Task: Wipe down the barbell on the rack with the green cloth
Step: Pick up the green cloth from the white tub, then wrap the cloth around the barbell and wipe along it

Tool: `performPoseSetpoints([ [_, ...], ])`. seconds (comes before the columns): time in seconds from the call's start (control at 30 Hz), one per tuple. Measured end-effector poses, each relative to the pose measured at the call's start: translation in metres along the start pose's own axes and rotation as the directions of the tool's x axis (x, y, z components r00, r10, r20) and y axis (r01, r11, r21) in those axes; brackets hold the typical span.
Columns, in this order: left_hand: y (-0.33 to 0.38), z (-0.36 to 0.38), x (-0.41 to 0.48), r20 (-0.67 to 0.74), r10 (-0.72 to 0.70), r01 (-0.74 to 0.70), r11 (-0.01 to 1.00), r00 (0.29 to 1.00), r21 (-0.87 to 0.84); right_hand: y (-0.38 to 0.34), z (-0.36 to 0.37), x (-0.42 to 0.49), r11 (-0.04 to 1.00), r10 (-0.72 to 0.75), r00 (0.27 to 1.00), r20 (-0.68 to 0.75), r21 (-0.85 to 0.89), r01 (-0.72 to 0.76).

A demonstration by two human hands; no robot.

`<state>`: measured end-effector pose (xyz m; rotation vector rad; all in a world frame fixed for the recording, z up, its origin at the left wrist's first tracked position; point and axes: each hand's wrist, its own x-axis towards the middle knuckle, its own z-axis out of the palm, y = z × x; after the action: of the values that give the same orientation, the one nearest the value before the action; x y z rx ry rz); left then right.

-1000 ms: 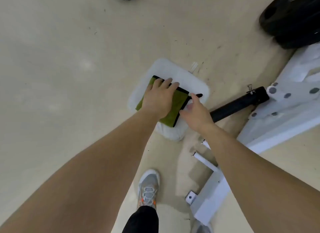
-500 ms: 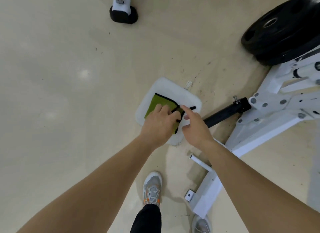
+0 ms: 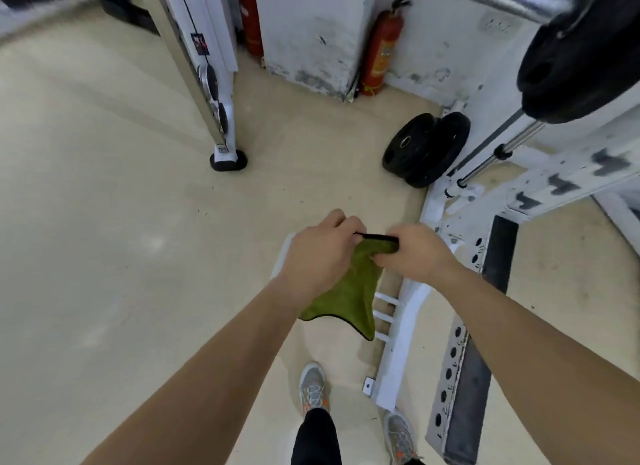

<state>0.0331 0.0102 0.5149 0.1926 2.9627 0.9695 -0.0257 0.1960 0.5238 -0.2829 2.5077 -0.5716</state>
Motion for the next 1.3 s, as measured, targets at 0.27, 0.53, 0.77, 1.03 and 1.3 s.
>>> performPoseSetpoints([
  [0.27,0.13,-0.065,-0.007,0.268,0.02,-0.015,1.0,0.963,-0.023,0.0,-0.145,-0.137,0.976,0.004,0.965,-0.261,0.213,0.053],
  [0.53,0.273,-0.032,0.009,0.203,-0.056,0.097,0.975,0.978,-0.201,0.106,-0.243,-0.283,0.983,0.113,0.859,-0.5,0.181,-0.024],
  [0.77,0.463,0.002,0.025,-0.029,0.124,-0.127,0.983,0.992,-0.13,0.257,-0.257,-0.405,0.883,0.365,0.81,-0.458,0.445,-0.146],
  [1.03,0.644,-0.005,0.03,-0.19,0.105,-0.113,0.993,0.976,-0.031,0.345,-0.29,-0.521,0.74,0.316,0.856,-0.408,0.671,0.047],
  [1.3,0.701,-0.07,0.077,-0.248,0.118,-0.12,0.993,0.962,0.009,0.377,-0.396,-0.534,0.811,0.361,0.707,-0.608,0.579,0.085],
])
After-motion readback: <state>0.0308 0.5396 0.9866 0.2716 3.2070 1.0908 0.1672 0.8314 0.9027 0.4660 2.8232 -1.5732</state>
